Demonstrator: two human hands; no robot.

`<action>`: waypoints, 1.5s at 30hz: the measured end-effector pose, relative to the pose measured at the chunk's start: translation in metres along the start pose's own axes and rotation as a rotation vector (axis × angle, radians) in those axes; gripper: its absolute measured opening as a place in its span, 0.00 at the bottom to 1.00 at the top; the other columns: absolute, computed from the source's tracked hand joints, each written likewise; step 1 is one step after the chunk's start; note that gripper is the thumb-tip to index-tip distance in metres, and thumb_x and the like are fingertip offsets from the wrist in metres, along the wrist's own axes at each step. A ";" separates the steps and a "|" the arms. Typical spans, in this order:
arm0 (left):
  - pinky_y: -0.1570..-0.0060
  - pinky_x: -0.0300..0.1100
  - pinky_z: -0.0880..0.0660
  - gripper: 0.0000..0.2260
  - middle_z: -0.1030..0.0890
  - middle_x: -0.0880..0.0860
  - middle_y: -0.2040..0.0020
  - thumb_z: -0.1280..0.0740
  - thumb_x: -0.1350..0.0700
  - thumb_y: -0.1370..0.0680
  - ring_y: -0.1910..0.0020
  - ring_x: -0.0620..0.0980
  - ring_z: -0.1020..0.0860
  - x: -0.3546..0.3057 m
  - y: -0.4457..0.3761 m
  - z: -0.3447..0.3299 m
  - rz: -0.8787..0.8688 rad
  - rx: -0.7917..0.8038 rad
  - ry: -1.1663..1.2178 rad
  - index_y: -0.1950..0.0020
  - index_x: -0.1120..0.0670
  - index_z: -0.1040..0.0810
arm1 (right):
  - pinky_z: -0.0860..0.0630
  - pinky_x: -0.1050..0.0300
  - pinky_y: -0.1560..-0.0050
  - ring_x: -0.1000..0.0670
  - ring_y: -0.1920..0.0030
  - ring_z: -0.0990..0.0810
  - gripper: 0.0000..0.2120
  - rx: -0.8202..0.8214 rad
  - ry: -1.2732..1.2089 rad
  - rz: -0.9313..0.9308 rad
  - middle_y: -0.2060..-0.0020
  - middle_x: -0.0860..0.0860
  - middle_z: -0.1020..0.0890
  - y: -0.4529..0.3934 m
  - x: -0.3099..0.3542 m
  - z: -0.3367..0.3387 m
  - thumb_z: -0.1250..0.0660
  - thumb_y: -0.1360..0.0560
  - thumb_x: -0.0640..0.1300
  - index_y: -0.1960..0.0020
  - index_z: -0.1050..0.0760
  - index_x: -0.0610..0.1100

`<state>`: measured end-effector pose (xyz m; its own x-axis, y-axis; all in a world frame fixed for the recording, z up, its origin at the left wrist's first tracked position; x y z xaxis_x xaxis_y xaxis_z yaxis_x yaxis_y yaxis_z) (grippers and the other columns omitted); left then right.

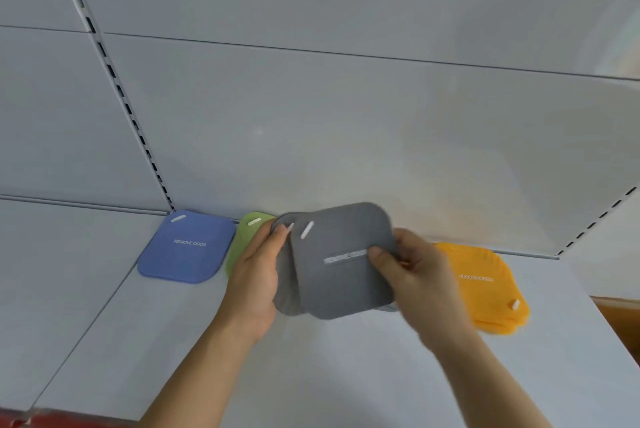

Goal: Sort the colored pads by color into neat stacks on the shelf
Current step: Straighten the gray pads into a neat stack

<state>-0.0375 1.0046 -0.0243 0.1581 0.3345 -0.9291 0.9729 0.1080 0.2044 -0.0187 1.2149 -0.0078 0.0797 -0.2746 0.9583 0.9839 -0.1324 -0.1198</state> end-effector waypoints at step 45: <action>0.28 0.54 0.27 0.12 0.13 0.40 0.45 0.36 0.43 0.15 0.41 0.39 0.19 -0.002 0.005 0.037 -0.099 -0.143 -0.128 0.47 0.45 0.15 | 0.22 0.47 0.55 0.46 0.54 0.21 0.06 0.142 0.820 0.321 0.54 0.52 0.24 -0.061 -0.047 0.024 0.32 0.22 0.42 0.48 0.18 0.50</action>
<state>-0.0263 0.9698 -0.0329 0.0916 0.1952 -0.9765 0.9523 0.2694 0.1432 -0.0790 1.2590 -0.0387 0.2695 -0.8804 0.3902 0.9486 0.1729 -0.2650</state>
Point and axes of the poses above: each hand's wrist, its own y-axis away from the middle knuckle, its own z-axis out of the back of the hand, x = y × z, the point moved 1 cm from there along -y, towards the middle knuckle
